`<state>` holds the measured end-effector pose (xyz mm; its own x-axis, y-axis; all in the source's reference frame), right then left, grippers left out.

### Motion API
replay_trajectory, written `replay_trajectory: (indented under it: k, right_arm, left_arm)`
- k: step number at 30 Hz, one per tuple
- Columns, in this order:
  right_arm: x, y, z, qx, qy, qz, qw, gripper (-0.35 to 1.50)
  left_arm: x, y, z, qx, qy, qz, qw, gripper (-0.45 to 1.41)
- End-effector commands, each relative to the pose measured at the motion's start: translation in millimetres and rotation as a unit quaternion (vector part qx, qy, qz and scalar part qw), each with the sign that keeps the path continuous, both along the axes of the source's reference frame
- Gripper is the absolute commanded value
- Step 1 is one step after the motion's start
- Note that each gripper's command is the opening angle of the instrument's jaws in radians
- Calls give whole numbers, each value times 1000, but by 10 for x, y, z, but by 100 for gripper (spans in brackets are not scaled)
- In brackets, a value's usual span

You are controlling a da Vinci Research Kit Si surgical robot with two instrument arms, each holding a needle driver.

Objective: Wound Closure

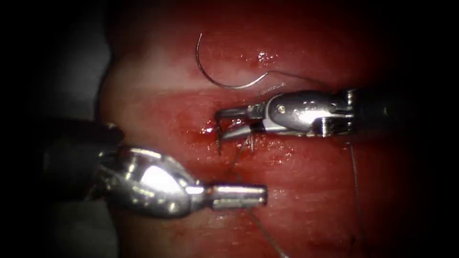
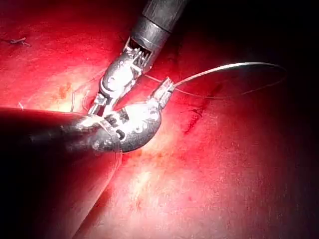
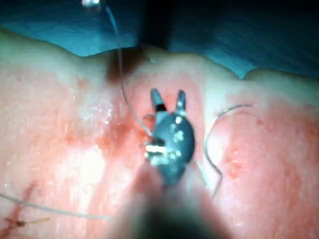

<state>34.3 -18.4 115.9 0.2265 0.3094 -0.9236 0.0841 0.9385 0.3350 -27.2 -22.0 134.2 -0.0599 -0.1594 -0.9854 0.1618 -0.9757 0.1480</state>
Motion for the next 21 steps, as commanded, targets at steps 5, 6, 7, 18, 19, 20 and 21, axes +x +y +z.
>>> replay_trajectory:
  k: [5, 6, 7, 18, 19, 20, 21]
  right_arm:
    - [24, -14, 19, -10, 25, -33, 999, -35]
    - [24, -15, 20, -11, 28, -37, 999, -35]
    - [24, -17, 21, -12, 29, -40, 999, -35]
    - [34, -54, 22, 18, 124, -45, 991, -35]
    - [35, -59, 22, 26, 138, -42, 989, -35]
    - [37, -62, 22, 29, 145, -43, 988, -35]
    - [40, -65, 22, 35, 153, -43, 987, -35]
  left_arm:
    - [-4, 14, 25, 2, -27, 18, 999, -45]
    - [-3, 17, 28, -2, -31, 19, 999, -45]
    - [-2, 22, 32, 1, -33, 19, 999, -45]
    - [11, 81, 62, 21, -110, -5, 994, -45]
    - [16, 88, 68, 21, -120, -11, 992, -45]
    - [17, 91, 71, 23, -125, -12, 992, -45]
    - [18, 98, 79, 22, -133, -17, 991, -45]
